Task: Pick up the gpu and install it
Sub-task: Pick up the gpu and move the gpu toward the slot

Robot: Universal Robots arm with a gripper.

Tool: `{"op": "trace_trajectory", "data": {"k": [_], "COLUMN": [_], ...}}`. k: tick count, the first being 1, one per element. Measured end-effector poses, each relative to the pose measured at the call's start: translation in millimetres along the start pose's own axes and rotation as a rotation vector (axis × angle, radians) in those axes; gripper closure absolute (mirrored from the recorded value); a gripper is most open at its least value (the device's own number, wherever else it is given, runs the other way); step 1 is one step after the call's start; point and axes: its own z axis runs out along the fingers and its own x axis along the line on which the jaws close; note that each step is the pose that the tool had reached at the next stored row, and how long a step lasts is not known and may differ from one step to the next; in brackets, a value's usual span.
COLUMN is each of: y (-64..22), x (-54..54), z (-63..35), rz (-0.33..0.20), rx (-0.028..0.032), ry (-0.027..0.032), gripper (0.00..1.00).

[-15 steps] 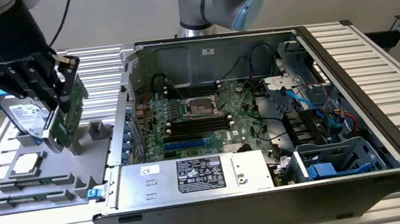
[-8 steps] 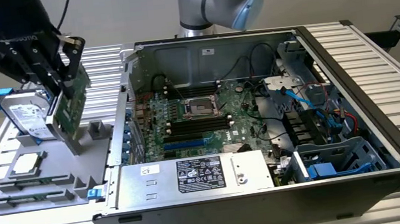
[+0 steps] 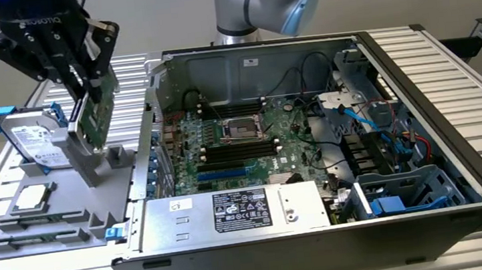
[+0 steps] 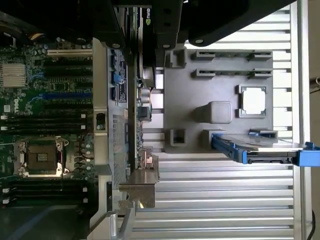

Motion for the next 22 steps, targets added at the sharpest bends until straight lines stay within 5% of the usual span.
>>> {"op": "trace_trajectory", "data": {"k": [10,22], "y": [2.8,4.8], "x": [-37.4,-92.1], "z": [-23.0,-28.3], "rz": [-0.001,-0.001], "rx": [0.0004,0.0006], "ry": [0.022,0.0289], "gripper": [0.73,0.73]}}
